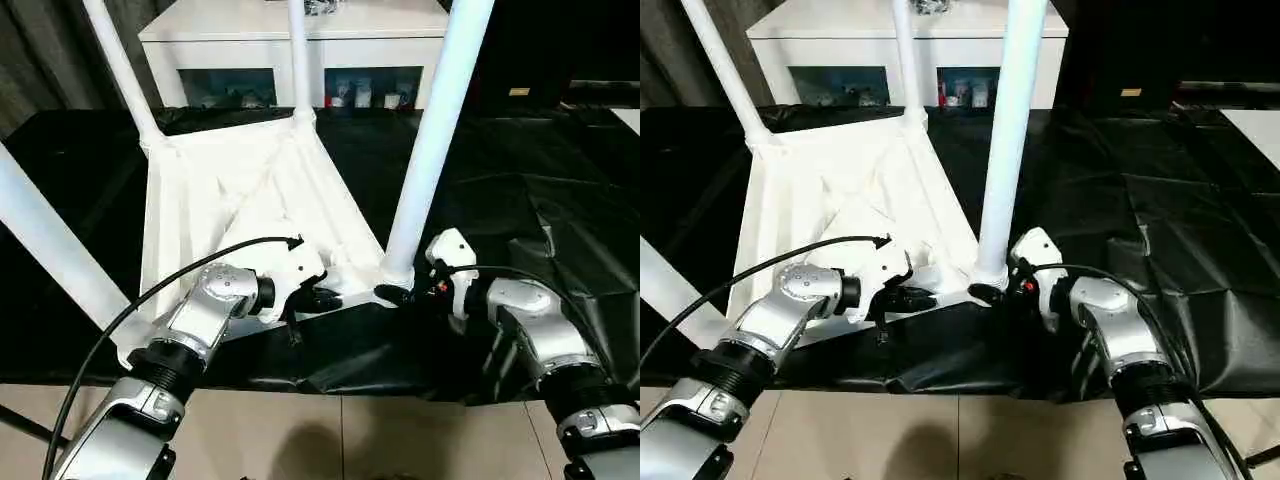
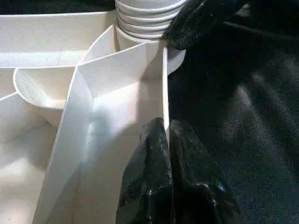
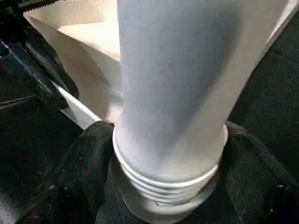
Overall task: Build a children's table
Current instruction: Rotate leg to tighten
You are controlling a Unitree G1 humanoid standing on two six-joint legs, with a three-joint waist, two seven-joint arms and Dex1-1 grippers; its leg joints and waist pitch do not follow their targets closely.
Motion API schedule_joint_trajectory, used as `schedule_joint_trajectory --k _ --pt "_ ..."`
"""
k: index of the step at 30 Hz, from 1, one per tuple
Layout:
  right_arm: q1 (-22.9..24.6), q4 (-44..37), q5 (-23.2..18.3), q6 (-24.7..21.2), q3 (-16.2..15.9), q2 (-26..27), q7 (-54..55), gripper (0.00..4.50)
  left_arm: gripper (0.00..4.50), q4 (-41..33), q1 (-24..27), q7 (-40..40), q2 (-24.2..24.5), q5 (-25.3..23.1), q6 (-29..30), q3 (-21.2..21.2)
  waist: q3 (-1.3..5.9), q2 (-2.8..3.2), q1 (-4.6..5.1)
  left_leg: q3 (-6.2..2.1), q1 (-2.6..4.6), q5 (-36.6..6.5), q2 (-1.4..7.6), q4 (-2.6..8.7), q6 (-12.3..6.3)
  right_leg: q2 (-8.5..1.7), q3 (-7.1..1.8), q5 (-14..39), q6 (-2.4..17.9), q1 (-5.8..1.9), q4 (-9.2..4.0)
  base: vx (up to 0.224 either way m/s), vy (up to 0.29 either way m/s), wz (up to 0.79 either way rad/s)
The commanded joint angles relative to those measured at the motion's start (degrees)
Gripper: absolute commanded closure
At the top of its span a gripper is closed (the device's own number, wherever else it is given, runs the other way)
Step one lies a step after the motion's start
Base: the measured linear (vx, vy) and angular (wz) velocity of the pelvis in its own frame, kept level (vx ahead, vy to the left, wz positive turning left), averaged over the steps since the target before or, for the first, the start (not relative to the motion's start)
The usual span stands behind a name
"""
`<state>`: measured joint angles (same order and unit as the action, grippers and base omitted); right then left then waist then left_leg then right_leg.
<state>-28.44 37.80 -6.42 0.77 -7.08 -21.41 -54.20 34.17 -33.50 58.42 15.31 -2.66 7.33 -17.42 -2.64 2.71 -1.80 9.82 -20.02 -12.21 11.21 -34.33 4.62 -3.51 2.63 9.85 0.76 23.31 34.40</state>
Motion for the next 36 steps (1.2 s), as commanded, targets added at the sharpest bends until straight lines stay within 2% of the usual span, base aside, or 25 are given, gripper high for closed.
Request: schedule_joint_trajectory --k 1,4,9,18,21,22,23,24,27,28,31,33,34,36 --pt "-1.19 0.59 -0.18 0.33 0.4 0.44 -0.15 1.05 4.5 2.86 0.51 -1.41 1.12 -1.35 0.5 -0.23 2.93 -1.3 -0.21 -0.32 -0.37 -12.67 1.4 4.33 -4.32 -4.06 -1.9 23.54 10.95 -2.61 -5.37 0.0 0.0 0.0" --pt "-1.3 1.07 -0.64 0.39 0.8 0.8 -0.07 1.19 4.5 3.1 0.4 -1.41 1.19 -1.27 0.36 -0.11 2.89 -1.3 -0.23 -0.33 -0.35 -12.96 1.4 4.37 -4.26 -4.1 -1.94 24.14 10.71 -2.59 -5.42 0.0 0.0 0.0" --pt "-1.32 1.25 -0.76 0.5 0.96 0.91 -0.03 1.69 4.5 3.09 0.61 -1.34 1.4 -1.3 0.22 -0.11 2.83 -1.28 -0.22 -0.34 -0.31 -13.2 1.42 4.43 -4.24 -4.08 -1.92 24.62 10.6 -2.49 -5.49 0.0 0.0 0.0" --pt "-1.39 2.53 -1.55 0.8 2.17 1.68 0.66 1.76 4.5 2.06 1.94 -0.72 2.36 -0.74 0.6 0.29 2.7 -1.36 -0.09 -0.43 -0.29 -14.17 1.46 4.58 -4.0 -4.17 -1.93 26.83 9.87 -2.31 -5.71 0.0 0.0 0.0" --pt "-2.0 6.78 -0.92 1.82 5.9 5.12 13.67 1.76 4.5 -0.86 4.04 -3.39 1.41 0.85 4.18 2.3 2.8 -1.25 0.19 -0.54 -0.63 -13.21 1.51 4.65 -3.43 -4.45 -1.99 26.17 10.2 -2.48 -5.43 0.0 0.0 0.0" --pt "-2.04 7.53 -0.58 1.84 6.61 6.29 17.63 1.76 4.5 -1.83 4.4 -4.82 0.68 0.87 5.53 2.58 2.71 -1.19 0.7 -0.79 -0.96 -13.26 1.33 4.9 -2.79 -4.28 -1.67 26.8 9.55 -2.73 -5.42 0.0 0.0 0.0" --pt "-2.04 7.53 -0.58 1.84 6.61 6.29 17.63 1.76 4.5 -1.83 4.4 -4.82 0.68 0.87 5.53 2.58 2.75 -1.12 0.95 -0.71 -0.61 -13.78 1.45 4.85 -2.62 -4.18 -1.79 26.36 9.76 -2.35 -5.46 0.0 0.0 0.0" --pt "-1.92 8.05 -0.29 1.54 7.12 8.15 21.98 1.77 4.5 -2.63 4.43 -6.91 -0.73 0.78 7.51 2.79 2.7 -1.08 1.09 -0.63 -0.42 -14.18 1.46 4.82 -2.51 -4.13 -1.84 26.22 10.0 -2.2 -5.54 0.0 0.0 0.0" --pt "-1.91 8.57 0.54 1.17 7.53 10.88 28.0 1.77 4.5 -2.73 3.71 -10.46 -2.98 0.17 9.43 2.81 2.74 -1.04 1.42 -0.61 -0.51 -14.56 1.41 4.85 -2.57 -4.05 -1.89 25.1 10.47 -2.33 -5.51 0.0 0.0 0.0" --pt "-2.39 9.11 1.3 1.09 7.47 13.23 32.34 1.77 4.5 -1.41 2.27 -13.58 -5.08 -0.35 10.25 2.97 2.67 -1.22 1.49 -0.47 -0.37 -14.13 1.37 4.88 -2.53 -3.99 -2.0 24.64 10.57 -2.05 -5.6 0.0 0.0 0.0" --pt "-4.44 10.82 2.55 1.07 7.07 18.84 39.8 1.77 4.5 3.18 -1.55 -20.99 -9.47 -1.86 11.2 3.21 2.8 -1.07 1.62 -0.41 -0.13 -14.72 1.16 4.79 -2.28 -3.9 -2.02 24.12 10.57 -1.93 -5.82 0.0 0.0 0.0" --pt "-6.31 12.3 3.07 1.3 6.17 21.89 42.15 1.77 4.5 6.86 -3.97 -26.23 -11.67 -3.53 10.38 2.99 2.83 -0.97 1.56 -0.37 0.05 -14.8 1.04 4.82 -2.04 -3.76 -2.06 23.11 10.74 -1.78 -5.8 0.0 0.0 0.0" --pt "-6.98 12.85 3.05 1.39 5.77 22.84 42.35 1.78 4.5 7.92 -4.65 -27.8 -12.44 -3.83 10.27 3.05 2.87 -0.87 1.4 -0.42 0.09 -15.14 1.05 4.84 -1.94 -3.83 -2.05 22.44 10.91 -2.03 -5.76 0.0 0.0 0.0" --pt "-7.59 13.28 2.88 1.55 5.08 23.65 40.89 1.78 4.5 9.02 -5.27 -29.68 -13.26 -3.99 9.9 3.32 3.05 -1.07 1.21 -0.28 -0.07 -14.26 1.1 4.71 -2.64 -3.88 -2.17 19.11 11.66 -2.21 -5.49 0.0 0.0 0.0"
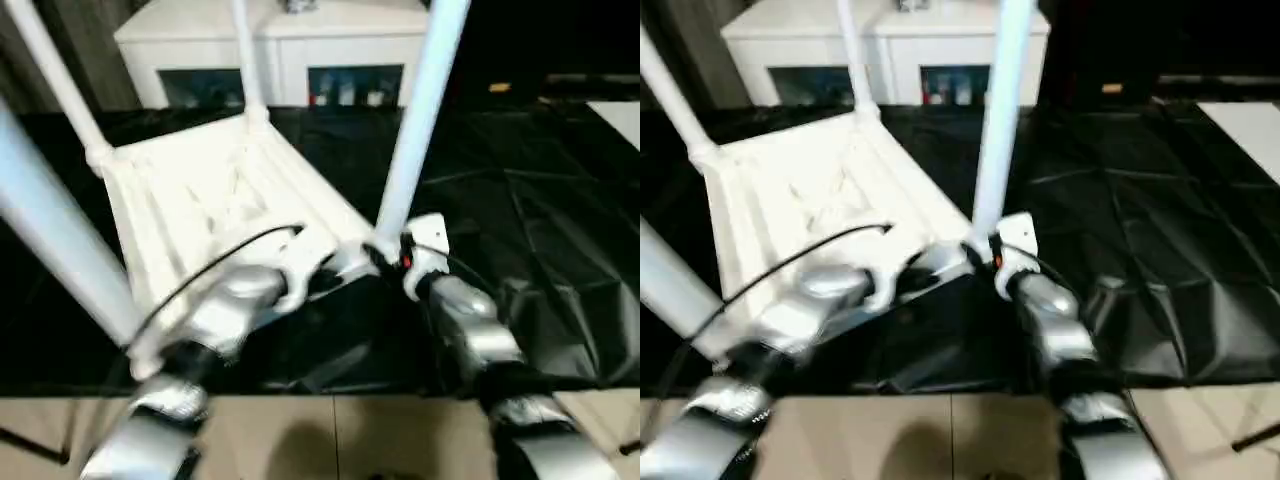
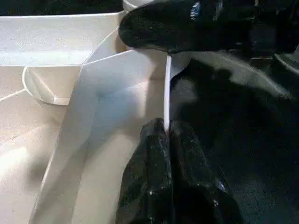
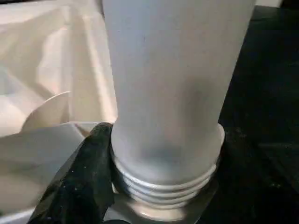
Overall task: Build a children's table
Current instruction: Rotate leg to tighten
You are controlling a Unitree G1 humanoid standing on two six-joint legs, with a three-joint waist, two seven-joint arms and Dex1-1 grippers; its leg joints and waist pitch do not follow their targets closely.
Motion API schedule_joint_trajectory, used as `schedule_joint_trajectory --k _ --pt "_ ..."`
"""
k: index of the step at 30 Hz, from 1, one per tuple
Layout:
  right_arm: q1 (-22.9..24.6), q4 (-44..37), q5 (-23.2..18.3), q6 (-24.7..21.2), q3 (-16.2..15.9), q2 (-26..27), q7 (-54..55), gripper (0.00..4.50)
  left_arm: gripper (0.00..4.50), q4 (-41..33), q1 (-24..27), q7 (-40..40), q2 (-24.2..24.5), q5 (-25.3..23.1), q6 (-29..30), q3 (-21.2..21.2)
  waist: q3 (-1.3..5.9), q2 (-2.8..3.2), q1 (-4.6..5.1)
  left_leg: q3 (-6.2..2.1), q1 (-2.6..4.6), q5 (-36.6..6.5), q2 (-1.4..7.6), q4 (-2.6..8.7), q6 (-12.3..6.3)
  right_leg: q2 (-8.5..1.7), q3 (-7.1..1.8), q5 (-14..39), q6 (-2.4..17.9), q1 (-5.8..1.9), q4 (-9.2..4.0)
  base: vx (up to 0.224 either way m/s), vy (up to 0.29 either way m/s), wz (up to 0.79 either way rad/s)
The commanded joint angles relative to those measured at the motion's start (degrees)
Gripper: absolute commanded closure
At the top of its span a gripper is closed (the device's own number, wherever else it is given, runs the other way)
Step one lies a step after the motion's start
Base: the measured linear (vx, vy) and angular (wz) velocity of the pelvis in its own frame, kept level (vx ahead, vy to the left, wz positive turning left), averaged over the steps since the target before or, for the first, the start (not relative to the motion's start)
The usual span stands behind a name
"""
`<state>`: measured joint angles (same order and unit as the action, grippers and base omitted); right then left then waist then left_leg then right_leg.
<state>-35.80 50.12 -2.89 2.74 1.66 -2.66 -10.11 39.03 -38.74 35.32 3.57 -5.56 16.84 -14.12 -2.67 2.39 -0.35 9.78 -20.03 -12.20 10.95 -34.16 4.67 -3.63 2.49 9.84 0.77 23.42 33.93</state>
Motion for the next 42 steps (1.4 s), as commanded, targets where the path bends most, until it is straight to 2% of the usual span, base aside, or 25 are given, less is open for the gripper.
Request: schedule_joint_trajectory --k 1,2,4,5,8,9,11,13,15,16,17,20,22,24,26,28,29,32,33,35,37,42 --pt "-0.6 1.15 -0.84 0.26 -4.07 5.42 -4.2 1.78 4.5 4.61 -0.33 -7.75 -2.0 -1.36 0.33 -0.03 2.98 -0.83 -0.29 -0.21 -0.22 -13.98 1.34 4.57 -3.3 -3.82 -1.96 18.57 11.96 -2.43 -5.0 0.0 0.0 0.0" --pt "-0.6 1.15 -0.84 0.26 -4.07 5.42 -4.2 1.43 4.5 4.61 -0.33 -7.75 -2.0 -1.36 0.33 -0.03 2.97 -0.85 -0.29 -0.18 -0.29 -13.91 1.32 4.54 -3.51 -3.85 -1.95 18.71 11.95 -2.45 -5.02 0.0 0.0 0.0" --pt "-0.2 -0.01 -2.06 1.37 -3.24 5.27 -5.81 1.43 4.5 3.7 0.11 -8.42 -2.29 -1.42 -0.08 0.14 3.07 -0.96 -0.41 -0.19 -0.25 -13.25 1.47 4.49 -3.99 -4.01 -1.98 18.4 12.15 -2.55 -4.93 0.0 0.0 0.0" --pt "0.72 -1.58 -1.5 2.45 -2.91 4.42 -6.43 1.06 4.5 2.49 0.81 -7.54 -1.92 -1.26 -0.68 0.5 3.08 -0.89 -0.49 -0.16 -0.34 -12.81 1.43 4.46 -4.28 -4.03 -1.97 18.2 12.21 -2.6 -4.93 0.0 0.0 0.0" --pt "1.8 -4.02 -0.58 2.4 -3.08 2.78 -6.7 0.98 4.5 1.51 1.37 -6.02 -0.6 -1.24 -1.08 0.73 3.06 -0.9 -0.55 -0.22 -0.59 -12.42 1.49 4.51 -4.78 -4.06 -1.88 18.18 11.87 -2.76 -4.86 0.0 0.0 0.0" --pt "1.89 -4.33 -0.38 2.16 -3.2 2.44 -6.7 0.87 4.5 1.4 1.42 -5.89 -0.44 -1.19 -1.15 0.81 3.04 -0.94 -0.44 -0.34 -0.89 -12.04 1.42 4.62 -4.8 -4.03 -1.81 18.3 11.51 -3.05 -4.82 0.0 0.0 0.0" --pt "3.37 -8.44 -1.34 0.14 -3.7 -0.44 -11.6 0.87 4.5 -0.77 2.54 -3.18 1.24 -0.69 -1.41 0.69 3.1 -1.03 -0.21 -0.47 -1.04 -11.67 1.39 4.61 -4.77 -4.06 -1.72 18.52 11.31 -3.23 -4.73 0.0 0.0 0.0" --pt "4.34 -11.03 -2.39 -1.19 -3.76 -2.22 -14.89 0.87 4.5 -2.18 3.31 -1.41 2.41 -0.57 -1.55 0.41 3.23 -1.16 -0.28 -0.45 -1.09 -10.64 1.51 4.44 -5.62 -4.03 -1.82 16.75 11.33 -3.31 -4.51 0.0 0.0 0.0" --pt "5.42 -13.55 -3.44 -2.47 -4.21 -4.69 -19.49 0.87 4.5 -3.72 4.23 1.2 3.88 -0.47 -2.21 -0.2 3.31 -1.23 -0.21 -0.4 -1.29 -9.25 1.49 4.26 -6.4 -4.04 -1.86 14.62 12.09 -3.5 -4.32 0.0 0.0 0.0" --pt "6.74 -16.0 -4.08 -3.53 -5.33 -8.02 -25.29 0.87 4.5 -5.38 5.2 3.76 5.43 -0.12 -1.76 -0.52 3.35 -1.33 -0.3 -0.37 -1.19 -8.75 1.44 4.15 -6.59 -3.94 -1.83 13.92 12.29 -3.59 -4.32 0.0 0.0 0.0" --pt "7.56 -17.18 -4.09 -3.6 -6.23 -10.0 -28.65 0.87 4.5 -6.39 5.8 5.98 6.39 0.28 -2.31 -0.88 3.36 -1.18 -0.51 -0.25 -1.02 -8.32 1.56 4.01 -7.21 -3.99 -1.93 12.81 12.93 -3.37 -4.22 0.0 0.0 0.0" --pt "9.81 -20.0 -3.99 -3.78 -8.55 -15.4 -37.42 0.87 4.5 -9.2 7.46 12.41 9.55 1.35 -3.66 -2.23 3.47 -1.25 -0.82 -0.13 -1.04 -7.19 1.69 3.88 -7.97 -3.88 -1.99 10.13 14.11 -3.37 -3.83 0.0 0.0 0.0" --pt "9.91 -20.07 -4.42 -4.35 -8.23 -18.06 -41.18 0.87 4.5 -11.99 8.69 18.09 12.02 3.57 -3.37 -2.77 3.42 -1.25 -0.95 -0.13 -0.98 -7.0 1.8 3.94 -8.02 -3.88 -1.92 9.61 14.93 -3.3 -3.69 0.0 0.0 0.0" --pt "9.92 -20.54 -4.45 -4.88 -8.17 -18.83 -42.26 0.87 4.5 -13.28 9.08 19.96 12.91 4.26 -3.08 -2.97 3.42 -1.1 -1.12 -0.03 -0.69 -6.82 1.92 3.91 -7.68 -3.75 -1.98 9.06 15.58 -3.01 -3.58 0.0 0.0 0.0" --pt "9.05 -20.23 -4.58 -5.48 -8.19 -20.16 -43.97 0.87 4.5 -16.21 9.61 24.93 15.34 5.57 -2.03 -3.69 3.5 -1.73 -1.6 0.11 -0.58 -6.02 2.03 3.85 -7.52 -3.84 -2.04 8.09 15.91 -3.04 -3.32 0.0 0.0 0.0" --pt "8.76 -20.01 -4.66 -5.62 -8.32 -20.34 -44.29 0.87 4.5 -16.59 9.66 25.58 15.78 5.62 -2.08 -3.78 3.54 -1.42 -1.93 0.06 -0.46 -5.21 2.08 3.86 -7.53 -3.9 -2.08 6.9 16.19 -3.03 -3.02 0.0 0.0 0.0" --pt "8.17 -19.47 -4.87 -5.56 -8.68 -20.45 -45.05 0.87 4.5 -17.03 9.58 26.19 16.07 6.08 -2.04 -3.55 3.6 -1.7 -2.05 0.16 -0.44 -3.83 2.03 3.68 -7.94 -3.81 -2.07 4.09 16.8 -3.05 -2.64 0.0 0.0 0.0" --pt "7.44 -18.68 -5.63 -5.85 -8.81 -19.89 -46.75 0.87 4.5 -17.28 9.45 26.8 16.47 6.23 -2.18 -3.44 3.58 -1.71 -2.22 0.19 -0.51 -3.09 1.97 3.54 -8.45 -3.82 -2.04 2.3 17.26 -3.16 -2.44 0.0 0.0 0.0" --pt "7.22 -18.28 -5.74 -5.84 -8.73 -19.65 -46.94 0.87 4.5 -17.2 9.42 26.75 16.53 6.16 -2.25 -3.41 3.62 -2.05 -2.31 0.23 -0.54 -2.98 1.94 3.5 -8.59 -3.87 -2.04 2.21 17.29 -3.26 -2.41 0.0 0.0 0.0" --pt "6.87 -17.52 -6.22 -6.13 -8.7 -19.2 -48.32 0.87 4.5 -17.25 9.42 26.76 16.76 6.3 -2.26 -3.33 3.58 -1.71 -2.49 0.18 -0.49 -3.02 1.96 3.49 -8.51 -3.93 -2.03 2.87 17.19 -3.21 -2.4 0.0 0.0 0.0" --pt "6.69 -17.1 -6.62 -6.02 -8.72 -18.88 -49.7 0.87 4.5 -17.51 9.48 27.01 16.93 6.54 -2.03 -3.3 3.61 -1.89 -2.71 0.21 -0.5 -2.99 1.98 3.45 -8.32 -3.93 -2.01 3.17 17.11 -3.27 -2.33 0.0 0.0 0.0" --pt "5.5 -15.01 -8.96 -6.53 -7.31 -17.36 -51.24 0.87 4.5 -17.85 9.53 27.54 17.18 6.66 -1.69 -3.42 3.74 -1.6 -3.13 0.23 -0.41 -2.07 2.02 3.3 -8.37 -3.86 -1.97 1.42 17.64 -3.24 -2.05 0.0 0.0 0.0"
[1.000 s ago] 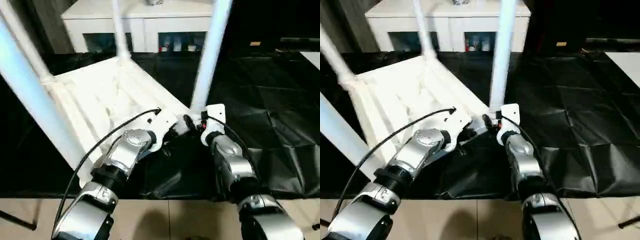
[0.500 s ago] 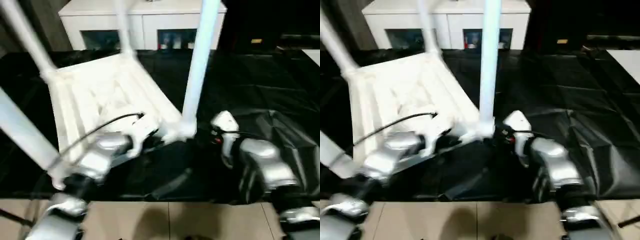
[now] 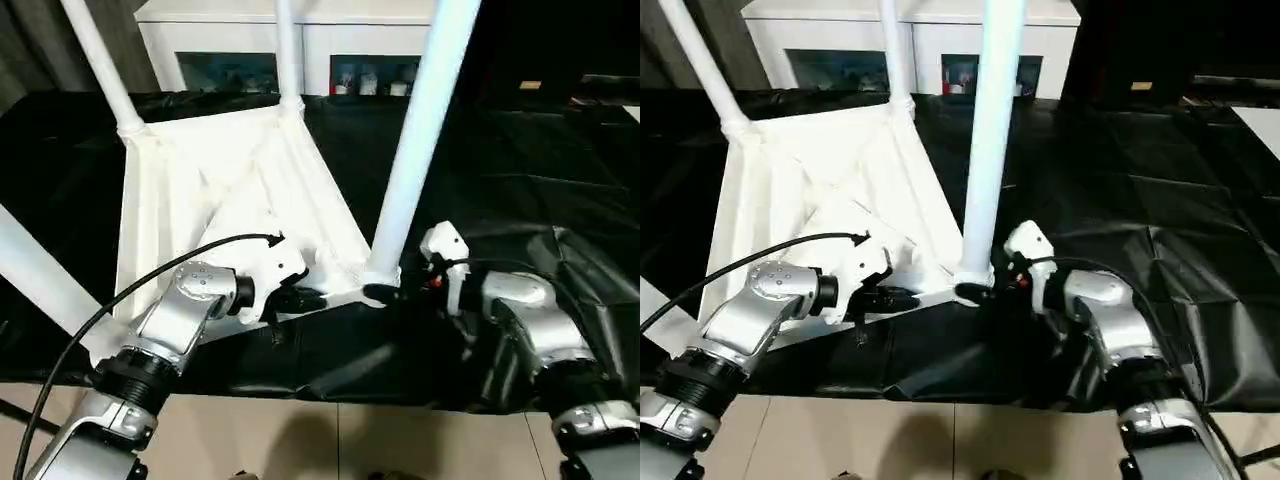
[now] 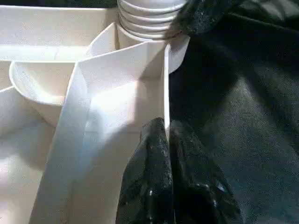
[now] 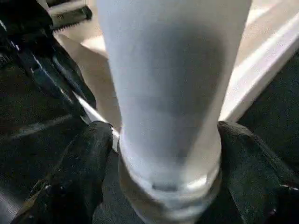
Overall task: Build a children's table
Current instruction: Rotate leg to tighten
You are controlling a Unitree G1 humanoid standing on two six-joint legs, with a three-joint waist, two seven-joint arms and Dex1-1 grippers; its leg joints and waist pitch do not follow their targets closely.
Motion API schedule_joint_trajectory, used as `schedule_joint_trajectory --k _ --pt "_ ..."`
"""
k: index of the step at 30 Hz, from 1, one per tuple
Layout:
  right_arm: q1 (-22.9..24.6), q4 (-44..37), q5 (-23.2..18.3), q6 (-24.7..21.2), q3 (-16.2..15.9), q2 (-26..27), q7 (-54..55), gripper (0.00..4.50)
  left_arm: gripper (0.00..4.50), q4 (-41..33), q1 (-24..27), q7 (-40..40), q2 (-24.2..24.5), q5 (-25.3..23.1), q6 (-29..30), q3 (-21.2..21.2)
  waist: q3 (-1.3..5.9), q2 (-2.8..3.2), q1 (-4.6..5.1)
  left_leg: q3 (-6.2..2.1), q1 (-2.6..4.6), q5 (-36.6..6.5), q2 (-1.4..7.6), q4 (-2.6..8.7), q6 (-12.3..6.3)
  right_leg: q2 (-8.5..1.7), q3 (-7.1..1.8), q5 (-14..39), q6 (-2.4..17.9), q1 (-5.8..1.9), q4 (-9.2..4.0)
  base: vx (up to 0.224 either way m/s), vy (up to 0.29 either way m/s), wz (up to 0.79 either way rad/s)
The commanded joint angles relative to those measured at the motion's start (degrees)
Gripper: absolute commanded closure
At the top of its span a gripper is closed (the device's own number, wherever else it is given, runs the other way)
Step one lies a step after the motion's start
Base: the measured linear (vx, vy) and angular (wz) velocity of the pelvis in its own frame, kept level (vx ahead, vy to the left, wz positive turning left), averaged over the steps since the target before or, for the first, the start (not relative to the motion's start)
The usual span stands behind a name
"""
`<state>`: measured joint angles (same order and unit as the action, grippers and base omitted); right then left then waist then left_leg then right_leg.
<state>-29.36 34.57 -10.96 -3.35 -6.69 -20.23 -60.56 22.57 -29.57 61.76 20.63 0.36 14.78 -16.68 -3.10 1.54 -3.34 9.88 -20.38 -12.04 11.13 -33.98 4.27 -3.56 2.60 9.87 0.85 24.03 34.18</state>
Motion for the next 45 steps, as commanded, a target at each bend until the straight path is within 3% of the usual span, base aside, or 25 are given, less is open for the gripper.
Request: schedule_joint_trajectory --k 1,2,8,18,20,21,23,26,27,28,29,30,31,32,33,34,36,37,39,40,43,44,45 --pt "-1.27 1.36 -1.02 -0.53 1.34 0.39 -0.73 1.04 4.5 -1.39 0.39 1.28 0.25 0.68 0.44 -0.93 4.29 -0.78 -0.32 0.11 -0.01 -1.52 1.87 3.07 -7.98 -3.93 -2.06 0.26 17.82 -3.86 -2.06 0.0 0.0 0.0" --pt "-1.36 1.67 -0.93 -0.41 1.32 0.34 -0.77 1.14 4.5 -1.37 0.38 1.3 0.3 0.59 0.36 -1.01 4.29 -0.6 -0.44 0.06 -0.06 -1.34 1.83 3.04 -7.9 -3.93 -2.04 -0.13 17.89 -3.91 -2.01 0.0 0.0 0.0" --pt "-1.43 4.33 0.49 0.96 0.63 -0.53 -1.62 1.6 4.5 -1.07 0.35 1.18 0.48 0.49 0.13 -1.07 4.33 -0.92 -0.59 0.12 -0.12 -1.89 1.74 2.92 -7.65 -3.97 -2.02 0.32 17.88 -4.04 -1.98 0.0 0.0 0.0" --pt "-2.03 6.33 1.0 2.11 0.35 -0.83 -1.67 1.76 4.5 -1.17 1.05 1.25 1.14 0.16 0.19 -1.02 4.26 -0.95 -0.6 0.08 -0.16 -2.94 1.68 2.88 -6.82 -3.87 -2.02 2.71 17.2 -3.97 -2.1 0.0 0.0 0.0" --pt "-2.56 8.45 2.79 3.25 1.4 1.08 6.66 1.76 4.5 -0.48 0.91 -1.64 0.25 -0.3 1.96 -0.35 4.28 -0.82 -0.51 0.08 -0.17 -2.76 1.72 2.84 -6.78 -3.97 -2.04 2.53 17.26 -3.82 -2.07 0.0 0.0 0.0" --pt "-2.94 9.55 3.26 3.43 2.39 2.39 11.58 1.76 4.5 0.27 0.52 -3.87 -0.78 -0.74 3.04 -0.05 4.04 -0.72 -0.14 -0.02 -0.34 -3.64 1.62 3.08 -5.9 -3.99 -2.03 4.44 16.89 -3.83 -2.33 0.0 0.0 0.0" --pt "-3.58 10.87 2.78 1.92 4.96 5.37 20.61 1.76 4.5 2.32 -0.55 -8.59 -3.25 -1.8 4.38 0.35 3.76 -0.9 0.51 -0.06 0.02 -7.79 1.4 3.35 -3.27 -3.94 -2.08 11.53 15.15 -3.8 -3.25 0.0 0.0 0.0" --pt "-4.01 11.49 1.95 -0.07 7.17 8.04 27.81 1.77 4.5 4.56 -1.71 -12.89 -5.77 -2.52 5.18 0.86 3.56 -1.06 1.0 -0.14 0.16 -9.88 1.17 3.6 -1.63 -3.87 -2.11 17.15 12.88 -3.77 -3.87 0.0 0.0 0.0" --pt "-4.54 12.05 1.71 -1.49 8.58 11.92 35.93 1.77 4.5 8.75 -4.11 -19.6 -10.21 -3.18 6.04 1.78 3.62 -0.89 1.22 -0.14 0.23 -10.04 1.18 3.54 -1.46 -3.75 -2.19 17.75 12.37 -3.62 -3.93 0.0 0.0 0.0" --pt "-5.08 12.77 2.15 -1.88 9.06 14.12 41.3 1.77 4.5 11.33 -5.59 -22.93 -12.64 -3.45 6.58 2.13 3.43 -0.87 1.2 -0.05 0.57 -10.3 1.01 3.58 -0.95 -3.63 -2.2 19.32 11.71 -3.09 -4.39 0.0 0.0 0.0" --pt "-5.3 13.06 2.35 -2.0 9.22 14.92 43.3 1.77 4.5 12.27 -6.13 -24.08 -13.5 -3.56 6.77 2.23 3.58 -1.02 1.13 -0.1 0.7 -10.56 0.91 3.58 -0.62 -3.63 -2.15 20.25 11.2 -3.18 -4.5 0.0 0.0 0.0" --pt "-5.3 13.06 2.35 -2.0 9.22 14.92 43.3 1.77 4.5 12.27 -6.13 -24.08 -13.5 -3.56 6.77 2.23 3.7 -1.02 1.02 -0.1 0.64 -10.27 0.92 3.53 -0.73 -3.71 -2.19 19.81 11.18 -3.27 -4.47 0.0 0.0 0.0" --pt "-6.71 15.28 3.39 -1.43 9.24 17.85 50.64 1.77 4.5 16.1 -8.47 -29.71 -16.42 -4.16 6.3 2.71 3.63 -0.84 1.14 -0.12 0.39 -10.09 0.94 3.59 -0.78 -3.65 -2.19 18.8 11.35 -3.11 -4.46 0.0 0.0 0.0" --pt "-6.71 15.28 3.39 -1.43 9.24 17.85 50.64 1.77 4.5 16.1 -8.47 -29.71 -16.42 -4.16 6.3 2.71 3.63 -0.89 1.22 -0.15 0.41 -10.44 0.9 3.65 -0.69 -3.54 -2.09 19.02 11.15 -3.11 -4.48 0.0 0.0 0.0" --pt "-8.31 17.44 3.08 -1.13 9.65 20.45 54.51 1.77 4.5 19.02 -10.31 -34.68 -18.63 -4.85 5.17 3.27 3.76 -0.63 1.19 -0.19 0.4 -10.67 0.78 3.61 -0.72 -3.57 -2.1 18.89 10.78 -3.19 -4.46 0.0 0.0 0.0" --pt "-9.05 18.24 3.35 -0.74 9.54 21.4 56.09 1.77 4.5 20.03 -11.05 -35.71 -19.2 -5.35 4.55 2.99 3.75 -0.8 1.22 -0.19 0.42 -10.87 0.77 3.63 -0.83 -3.52 -2.05 18.26 10.73 -3.11 -4.53 0.0 0.0 0.0" --pt "-10.11 18.95 4.43 0.21 8.45 22.67 54.99 1.77 4.5 21.44 -11.94 -37.03 -20.01 -5.87 3.5 2.99 3.93 -0.64 1.07 -0.08 0.51 -10.66 0.81 3.5 -1.52 -3.58 -2.15 15.6 11.29 -3.1 -4.35 0.0 0.0 0.0" --pt "-10.25 17.88 4.59 1.44 8.33 23.38 53.28 1.77 4.5 22.65 -12.65 -36.87 -20.19 -6.44 2.26 2.59 3.89 -0.74 1.14 -0.16 0.05 -10.11 0.7 3.55 -2.2 -3.53 -2.04 14.12 11.66 -3.46 -4.13 0.0 0.0 0.0" --pt "-10.11 16.92 4.39 1.97 8.26 23.41 51.49 1.77 4.5 22.93 -12.8 -36.57 -20.19 -6.56 1.99 2.53 3.96 -0.9 1.03 -0.12 -0.04 -9.91 0.68 3.5 -2.81 -3.63 -1.97 14.44 11.37 -3.58 -4.19 0.0 0.0 0.0" --pt "-9.77 15.77 4.62 2.67 8.02 23.01 50.48 1.21 4.5 22.71 -12.7 -36.2 -19.97 -6.67 1.71 2.42 4.0 -0.82 0.95 -0.14 -0.06 -9.32 0.76 3.48 -3.25 -3.77 -2.01 14.09 11.62 -3.59 -4.11 0.0 0.0 0.0" --pt "-8.97 12.92 5.08 4.05 7.91 20.89 49.93 1.05 4.5 21.62 -12.0 -34.31 -18.69 -6.54 1.09 2.35 3.95 -0.84 0.65 -0.09 -0.1 -9.33 0.82 3.49 -3.89 -3.88 -1.92 14.88 11.38 -3.6 -4.23 0.0 0.0 0.0" --pt "-8.73 11.9 4.22 3.3 8.22 19.68 48.5 0.95 4.5 21.08 -11.51 -33.11 -17.92 -6.3 0.7 2.25 3.97 -0.99 1.04 -0.48 -0.89 -8.74 0.85 3.74 -3.89 -3.99 -1.68 15.06 10.99 -4.22 -3.94 0.0 0.0 0.0" --pt "-8.6 11.39 3.37 2.55 8.67 19.24 47.56 0.79 4.5 20.79 -11.24 -32.38 -17.55 -6.2 0.4 2.14 3.97 -0.99 1.04 -0.48 -0.89 -8.74 0.85 3.74 -3.89 -3.99 -1.68 15.06 10.99 -4.22 -3.94 0.0 0.0 0.0"
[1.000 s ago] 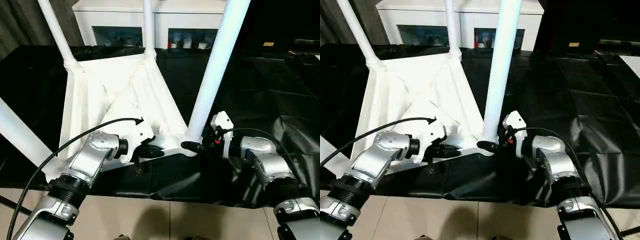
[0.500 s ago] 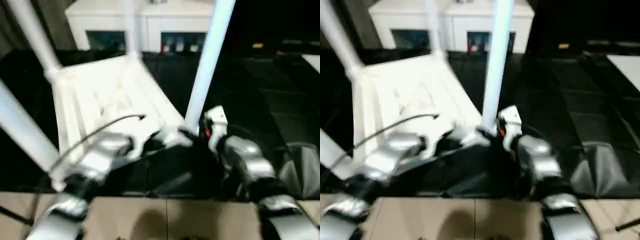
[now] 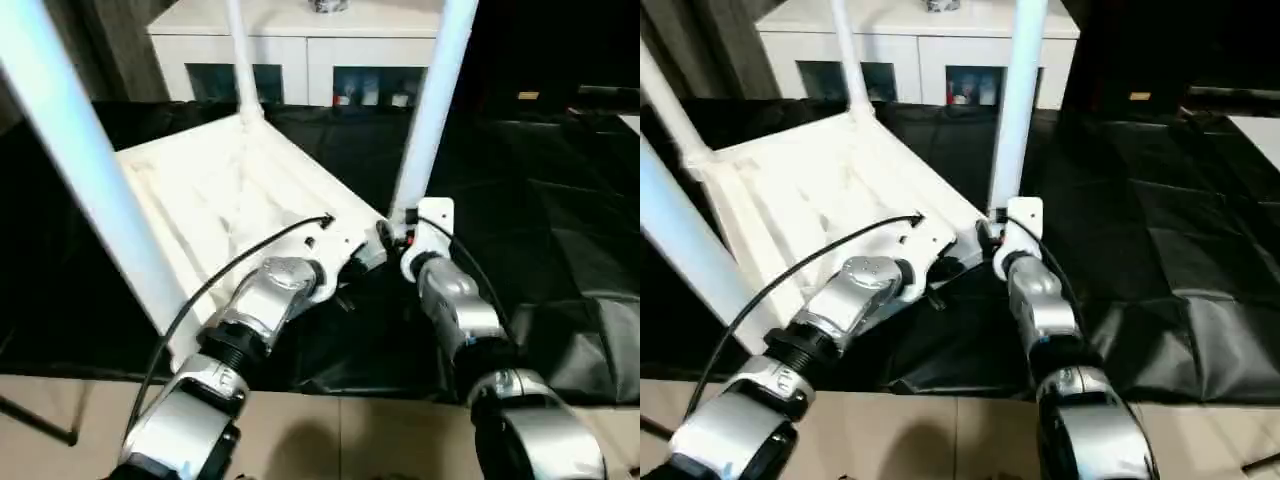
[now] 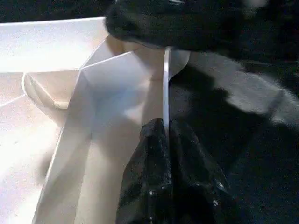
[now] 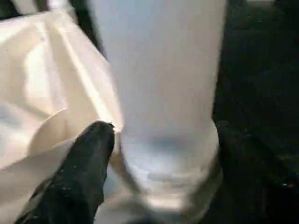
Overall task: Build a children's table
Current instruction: Rotate leg to tighten
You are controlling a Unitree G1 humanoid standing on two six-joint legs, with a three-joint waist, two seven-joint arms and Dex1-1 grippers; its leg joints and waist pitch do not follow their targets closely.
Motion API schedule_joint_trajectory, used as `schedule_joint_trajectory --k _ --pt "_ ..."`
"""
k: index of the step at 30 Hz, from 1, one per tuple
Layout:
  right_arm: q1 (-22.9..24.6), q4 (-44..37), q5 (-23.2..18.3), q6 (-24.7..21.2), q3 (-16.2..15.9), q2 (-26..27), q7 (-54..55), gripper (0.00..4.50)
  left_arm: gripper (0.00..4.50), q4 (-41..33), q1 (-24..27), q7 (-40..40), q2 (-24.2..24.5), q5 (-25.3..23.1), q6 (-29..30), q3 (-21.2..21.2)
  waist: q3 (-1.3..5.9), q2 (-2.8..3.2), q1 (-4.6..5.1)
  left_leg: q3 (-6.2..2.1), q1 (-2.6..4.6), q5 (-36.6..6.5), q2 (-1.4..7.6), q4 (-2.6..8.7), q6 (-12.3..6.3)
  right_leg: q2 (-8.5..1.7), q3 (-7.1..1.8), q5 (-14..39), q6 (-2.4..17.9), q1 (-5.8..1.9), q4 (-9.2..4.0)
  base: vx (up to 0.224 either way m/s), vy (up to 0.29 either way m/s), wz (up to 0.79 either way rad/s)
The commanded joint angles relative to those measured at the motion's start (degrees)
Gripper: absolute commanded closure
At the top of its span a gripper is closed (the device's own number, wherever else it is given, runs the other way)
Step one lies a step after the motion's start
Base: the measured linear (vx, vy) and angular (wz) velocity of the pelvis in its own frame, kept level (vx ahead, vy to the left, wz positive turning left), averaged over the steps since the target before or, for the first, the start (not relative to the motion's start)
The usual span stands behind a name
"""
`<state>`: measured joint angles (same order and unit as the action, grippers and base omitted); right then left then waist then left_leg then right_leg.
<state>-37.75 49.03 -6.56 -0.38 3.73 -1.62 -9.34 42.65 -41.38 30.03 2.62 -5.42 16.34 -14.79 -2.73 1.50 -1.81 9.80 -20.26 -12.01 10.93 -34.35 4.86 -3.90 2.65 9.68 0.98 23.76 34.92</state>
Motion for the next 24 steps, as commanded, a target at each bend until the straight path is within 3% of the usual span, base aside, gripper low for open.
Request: schedule_joint_trajectory --k 1,3,4,5,7,8,11,12,17,19,24 --pt "0.35 -4.31 -2.59 -2.31 -1.01 -1.08 -7.22 0.62 4.5 -0.09 1.31 1.27 1.46 -0.22 -1.35 0.14 3.6 -1.01 -0.42 -0.35 -0.75 -8.84 1.04 3.99 -4.93 -3.56 -1.73 15.68 10.52 -3.74 -4.88 0.0 0.0 0.0" --pt "1.25 -5.36 -2.51 -2.95 -1.98 -3.48 -11.85 0.62 4.5 -1.39 2.25 3.73 2.68 -0.31 -1.61 -0.63 3.66 -1.15 -0.56 -0.28 -0.69 -8.04 1.11 3.85 -5.53 -3.56 -1.76 14.53 11.1 -3.86 -4.79 0.0 0.0 0.0" --pt "1.81 -5.84 -1.96 -2.94 -2.9 -4.93 -14.62 0.62 4.5 -2.12 2.78 5.16 3.42 -0.43 -1.8 -1.16 3.6 -0.75 -0.62 -0.29 -0.87 -7.69 1.17 3.82 -5.73 -3.62 -1.81 13.86 11.47 -3.77 -4.63 0.0 0.0 0.0" --pt "2.41 -6.51 -2.26 -3.29 -3.27 -6.25 -17.6 0.62 4.5 -2.91 3.35 6.55 4.02 -0.26 -1.98 -1.43 3.65 -0.78 -0.62 -0.18 -0.69 -7.45 1.27 3.71 -5.94 -3.59 -1.87 12.88 12.05 -3.51 -4.67 0.0 0.0 0.0" --pt "5.09 -10.46 -3.45 -4.71 -5.07 -11.79 -29.29 0.62 4.5 -6.83 5.37 13.14 6.97 0.52 -2.41 -3.02 3.61 -0.86 -1.04 -0.17 -0.61 -7.66 1.57 3.69 -6.86 -3.51 -1.94 10.88 13.24 -3.74 -4.43 0.0 0.0 0.0" --pt "6.4 -12.24 -3.44 -4.46 -6.37 -14.32 -34.05 0.62 4.5 -9.15 6.37 16.81 8.74 1.48 -2.52 -3.61 3.6 -0.49 -1.15 -0.19 -0.53 -7.64 1.67 3.74 -6.82 -3.59 -1.98 10.48 13.71 -3.64 -4.32 0.0 0.0 0.0" --pt "7.5 -13.59 -3.16 -3.76 -7.66 -16.65 -38.1 0.62 4.5 -11.74 7.47 21.81 10.7 2.98 -3.46 -4.45 3.68 -0.61 -1.28 -0.22 -0.71 -7.79 1.63 3.76 -6.37 -3.68 -1.88 9.94 14.5 -3.72 -4.11 0.0 0.0 0.0" --pt "8.2 -14.47 -2.9 -3.34 -8.75 -18.6 -41.44 0.62 4.5 -15.04 8.65 27.84 13.08 5.03 -3.92 -5.47 3.69 -0.56 -1.23 -0.19 -0.5 -8.09 1.77 3.76 -6.19 -3.64 -1.93 9.6 14.74 -3.56 -4.1 0.0 0.0 0.0" --pt "7.92 -14.39 -1.84 -2.31 -10.11 -20.45 -44.89 0.62 4.5 -20.14 9.82 34.99 16.72 7.62 -1.48 -5.91 3.67 -0.24 -1.51 0.09 0.01 -8.0 1.98 3.74 -5.89 -3.48 -2.0 7.9 15.96 -3.09 -3.86 0.0 0.0 0.0" --pt "7.71 -14.88 -1.96 -2.33 -10.99 -20.98 -47.88 0.62 4.5 -20.45 9.64 35.14 16.82 7.81 -1.68 -5.37 3.63 -0.41 -1.96 0.22 0.12 -8.21 2.01 3.77 -5.75 -3.41 -2.01 7.34 16.2 -3.11 -3.76 0.0 0.0 0.0" --pt "6.56 -13.96 -2.2 -2.95 -11.96 -21.03 -51.55 0.62 4.5 -20.75 9.45 36.04 17.3 8.17 -1.27 -5.28 3.62 -0.6 -2.02 0.21 -0.08 -8.19 1.96 3.87 -5.62 -3.65 -1.87 7.93 15.69 -3.3 -3.68 0.0 0.0 0.0"
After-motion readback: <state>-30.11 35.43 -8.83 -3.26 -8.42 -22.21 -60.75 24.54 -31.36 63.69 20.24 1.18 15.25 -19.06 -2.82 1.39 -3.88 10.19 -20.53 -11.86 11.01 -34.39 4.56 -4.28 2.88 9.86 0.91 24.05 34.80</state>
